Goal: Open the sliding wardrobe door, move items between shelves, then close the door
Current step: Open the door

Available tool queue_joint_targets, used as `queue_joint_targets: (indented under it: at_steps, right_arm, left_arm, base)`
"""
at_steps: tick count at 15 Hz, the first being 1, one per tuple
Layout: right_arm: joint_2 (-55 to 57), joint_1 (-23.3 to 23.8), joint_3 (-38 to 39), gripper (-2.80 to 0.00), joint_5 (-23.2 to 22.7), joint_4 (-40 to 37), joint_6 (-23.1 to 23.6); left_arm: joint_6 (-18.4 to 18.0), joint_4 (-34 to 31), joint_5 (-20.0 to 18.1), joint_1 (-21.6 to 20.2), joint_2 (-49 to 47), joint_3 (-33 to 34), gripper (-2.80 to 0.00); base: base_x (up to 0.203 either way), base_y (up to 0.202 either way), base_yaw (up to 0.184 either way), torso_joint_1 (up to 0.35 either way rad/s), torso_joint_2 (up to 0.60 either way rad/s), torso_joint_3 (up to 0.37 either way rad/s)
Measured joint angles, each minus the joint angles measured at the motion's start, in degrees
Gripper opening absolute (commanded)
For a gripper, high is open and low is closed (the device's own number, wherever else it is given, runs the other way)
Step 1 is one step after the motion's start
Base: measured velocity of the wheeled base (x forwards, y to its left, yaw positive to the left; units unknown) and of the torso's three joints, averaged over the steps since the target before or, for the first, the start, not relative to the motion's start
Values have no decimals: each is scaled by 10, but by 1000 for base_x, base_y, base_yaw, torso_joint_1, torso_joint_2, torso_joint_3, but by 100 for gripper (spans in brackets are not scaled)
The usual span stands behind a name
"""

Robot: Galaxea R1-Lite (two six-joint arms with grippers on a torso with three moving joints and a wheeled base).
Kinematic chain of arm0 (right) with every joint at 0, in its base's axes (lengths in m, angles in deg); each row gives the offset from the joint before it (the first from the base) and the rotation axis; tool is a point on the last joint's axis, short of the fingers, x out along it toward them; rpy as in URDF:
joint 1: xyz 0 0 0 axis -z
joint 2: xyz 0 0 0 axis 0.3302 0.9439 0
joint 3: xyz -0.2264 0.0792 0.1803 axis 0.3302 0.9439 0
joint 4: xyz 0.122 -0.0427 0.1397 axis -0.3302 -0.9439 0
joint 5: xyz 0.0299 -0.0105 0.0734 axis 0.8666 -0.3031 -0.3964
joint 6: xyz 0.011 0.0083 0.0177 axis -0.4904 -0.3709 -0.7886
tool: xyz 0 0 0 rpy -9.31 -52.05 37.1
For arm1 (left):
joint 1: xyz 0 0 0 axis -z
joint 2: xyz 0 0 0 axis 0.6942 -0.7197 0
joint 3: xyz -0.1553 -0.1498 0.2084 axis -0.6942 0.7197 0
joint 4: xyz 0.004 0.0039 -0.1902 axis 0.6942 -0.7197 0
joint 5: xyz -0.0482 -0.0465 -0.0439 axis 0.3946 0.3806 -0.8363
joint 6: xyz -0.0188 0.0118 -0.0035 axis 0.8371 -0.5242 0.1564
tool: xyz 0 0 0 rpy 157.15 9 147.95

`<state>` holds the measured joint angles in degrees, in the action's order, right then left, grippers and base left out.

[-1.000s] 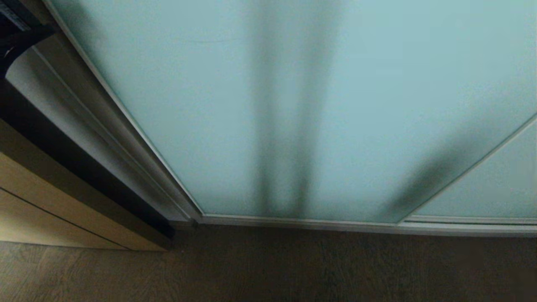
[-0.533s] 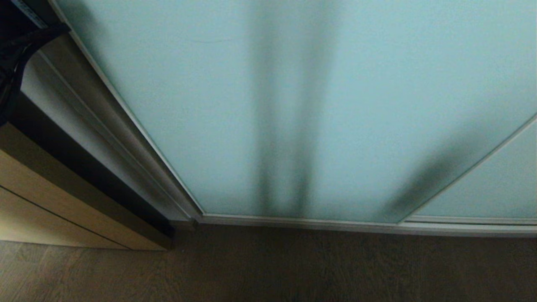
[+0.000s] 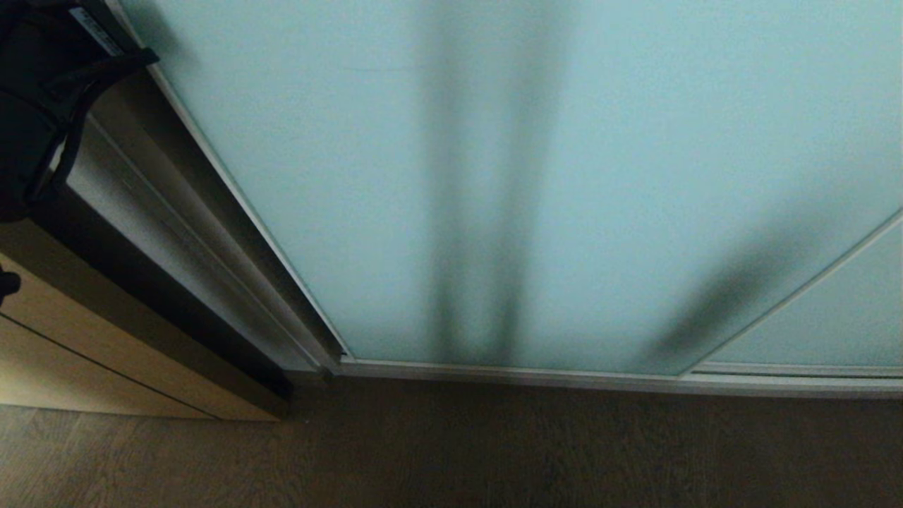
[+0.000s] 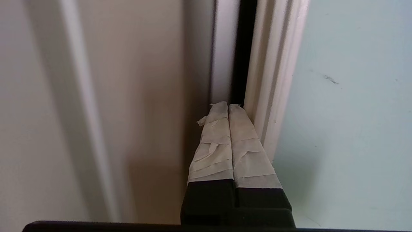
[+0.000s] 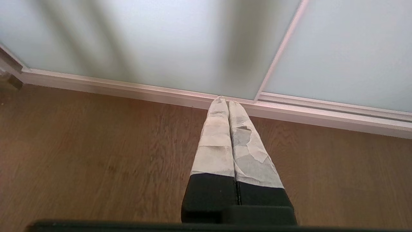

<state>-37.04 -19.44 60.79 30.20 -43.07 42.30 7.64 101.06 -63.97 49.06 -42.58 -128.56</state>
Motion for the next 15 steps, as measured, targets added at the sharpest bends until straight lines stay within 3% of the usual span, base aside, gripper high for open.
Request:
queue_joint_targets:
  at_steps: [9, 15]
  right_arm:
    - [0, 0, 0, -280, 0, 0, 0]
    - [0, 0, 0, -280, 0, 0, 0]
  left_arm:
    - [-7, 1, 13, 87, -28, -4, -280]
    - [-9, 54, 26, 156, -81, -7, -280]
  base:
    - [0, 0, 0, 0, 0, 0]
    - [0, 0, 0, 0, 0, 0]
